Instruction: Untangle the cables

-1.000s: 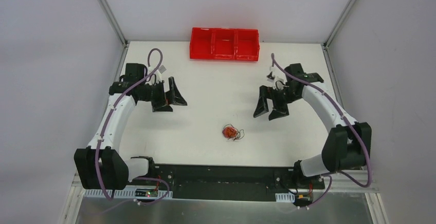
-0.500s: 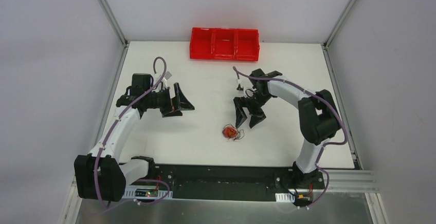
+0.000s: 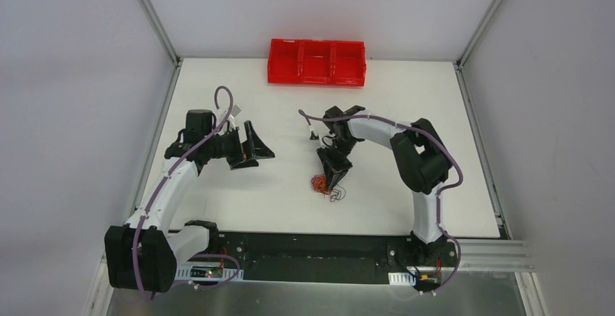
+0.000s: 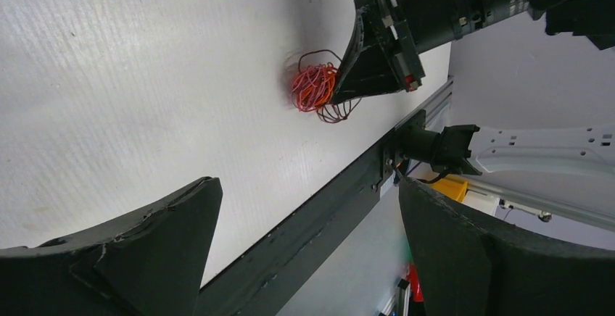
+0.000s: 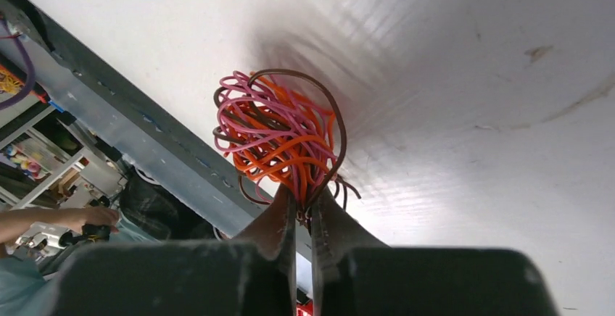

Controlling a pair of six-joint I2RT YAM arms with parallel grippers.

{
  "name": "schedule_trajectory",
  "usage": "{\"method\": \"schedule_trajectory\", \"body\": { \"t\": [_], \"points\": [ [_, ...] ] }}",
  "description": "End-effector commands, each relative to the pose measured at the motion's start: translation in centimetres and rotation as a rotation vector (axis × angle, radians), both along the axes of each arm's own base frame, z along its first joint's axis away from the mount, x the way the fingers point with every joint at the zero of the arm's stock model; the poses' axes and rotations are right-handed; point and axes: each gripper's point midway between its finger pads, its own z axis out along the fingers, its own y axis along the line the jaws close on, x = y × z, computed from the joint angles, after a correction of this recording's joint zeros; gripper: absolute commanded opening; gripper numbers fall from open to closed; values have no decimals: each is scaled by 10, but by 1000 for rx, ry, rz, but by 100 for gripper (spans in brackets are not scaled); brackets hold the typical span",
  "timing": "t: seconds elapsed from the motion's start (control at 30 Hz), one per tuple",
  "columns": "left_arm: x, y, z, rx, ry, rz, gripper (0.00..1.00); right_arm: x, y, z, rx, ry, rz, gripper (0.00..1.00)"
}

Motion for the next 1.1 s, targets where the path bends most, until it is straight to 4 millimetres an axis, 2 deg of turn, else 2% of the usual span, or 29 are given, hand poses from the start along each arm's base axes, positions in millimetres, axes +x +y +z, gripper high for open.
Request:
{"method": "schedule_trajectory", "body": {
  "t": [0.0,0.1,0.2,0.37,0.43,0.53,0.7,0.87,1.07],
  "points": [
    [-9,-12,-6,-53,15,-37,94,6,5,43,75,-74,20,0],
    [-15,-33,-10,-77,-10,-127,92,0,14,79,197,-104,32,0],
    [-10,-56,2,-122,-91,-195,92,-8,20,106,294,-101,37,0],
    [-2,-89,34,-188,-206,-284,91,-18,28,130,382,-70,28,0],
    [-4,-97,38,-198,-211,-316,90,-20,31,138,409,-64,28,0],
    [-7,-107,39,-209,-202,-341,86,-21,35,145,433,-60,34,0],
    [-5,-113,34,-232,-175,-324,69,-21,39,149,446,-59,43,0],
    [-8,-119,35,-248,-160,-335,61,-19,41,150,448,-68,44,0],
    [-23,-120,45,-294,-157,-389,34,-13,37,144,418,-80,24,1]
  ]
}}
